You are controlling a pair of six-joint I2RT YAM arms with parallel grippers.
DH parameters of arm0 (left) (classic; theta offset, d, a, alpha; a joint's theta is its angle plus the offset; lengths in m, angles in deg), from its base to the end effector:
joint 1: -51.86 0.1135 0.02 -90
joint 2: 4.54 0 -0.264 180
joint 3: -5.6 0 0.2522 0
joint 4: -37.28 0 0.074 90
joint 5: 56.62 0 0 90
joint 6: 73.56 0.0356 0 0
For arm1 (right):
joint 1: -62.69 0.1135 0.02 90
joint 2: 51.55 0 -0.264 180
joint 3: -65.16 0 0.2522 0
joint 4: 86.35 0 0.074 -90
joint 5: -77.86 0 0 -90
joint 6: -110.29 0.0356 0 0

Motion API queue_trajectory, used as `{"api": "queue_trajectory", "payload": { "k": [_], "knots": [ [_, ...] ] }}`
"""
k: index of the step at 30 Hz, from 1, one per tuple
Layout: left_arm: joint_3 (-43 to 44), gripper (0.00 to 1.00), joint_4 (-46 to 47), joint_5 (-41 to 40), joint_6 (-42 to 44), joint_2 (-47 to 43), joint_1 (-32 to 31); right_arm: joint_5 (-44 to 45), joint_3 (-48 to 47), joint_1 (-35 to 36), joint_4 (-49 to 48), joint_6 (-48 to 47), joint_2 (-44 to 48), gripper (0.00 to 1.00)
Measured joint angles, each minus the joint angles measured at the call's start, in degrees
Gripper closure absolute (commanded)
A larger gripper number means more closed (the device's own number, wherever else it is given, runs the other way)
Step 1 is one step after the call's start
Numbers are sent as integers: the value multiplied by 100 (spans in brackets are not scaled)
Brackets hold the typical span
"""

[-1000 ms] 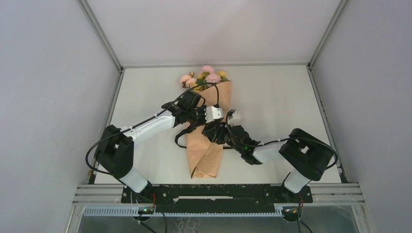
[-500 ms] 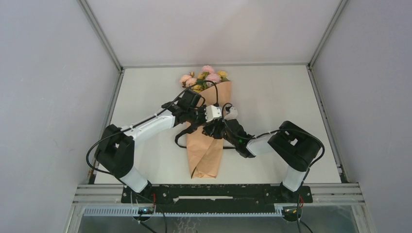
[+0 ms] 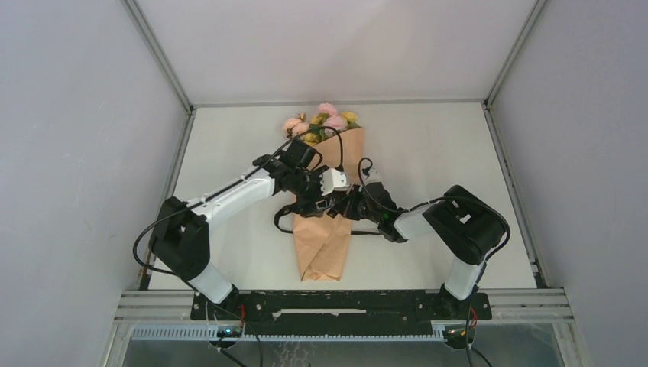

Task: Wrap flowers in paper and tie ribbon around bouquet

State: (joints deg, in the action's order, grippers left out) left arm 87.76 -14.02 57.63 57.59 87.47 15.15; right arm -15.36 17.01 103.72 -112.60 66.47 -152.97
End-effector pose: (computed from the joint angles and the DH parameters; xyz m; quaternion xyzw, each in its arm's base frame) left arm 0.2551 -0.2085 0.2409 0.6357 0.7037 -0.1938 0.2513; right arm 0.2406 0.2120 0.1204 0.0236 0.8522 0.3775 0.3616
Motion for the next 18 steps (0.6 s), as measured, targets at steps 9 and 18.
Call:
{"api": "queue_trajectory", "payload": {
  "k": [9, 18],
  "knots": [
    [282, 64, -581, -334, 459, -612, 1097, -555, 33, -205, 109, -2, -52, 100],
    [-286, 51, 199, -1344, 1147, 334, 1797, -763, 35, -240, 118, -66, -66, 100]
  ]
}}
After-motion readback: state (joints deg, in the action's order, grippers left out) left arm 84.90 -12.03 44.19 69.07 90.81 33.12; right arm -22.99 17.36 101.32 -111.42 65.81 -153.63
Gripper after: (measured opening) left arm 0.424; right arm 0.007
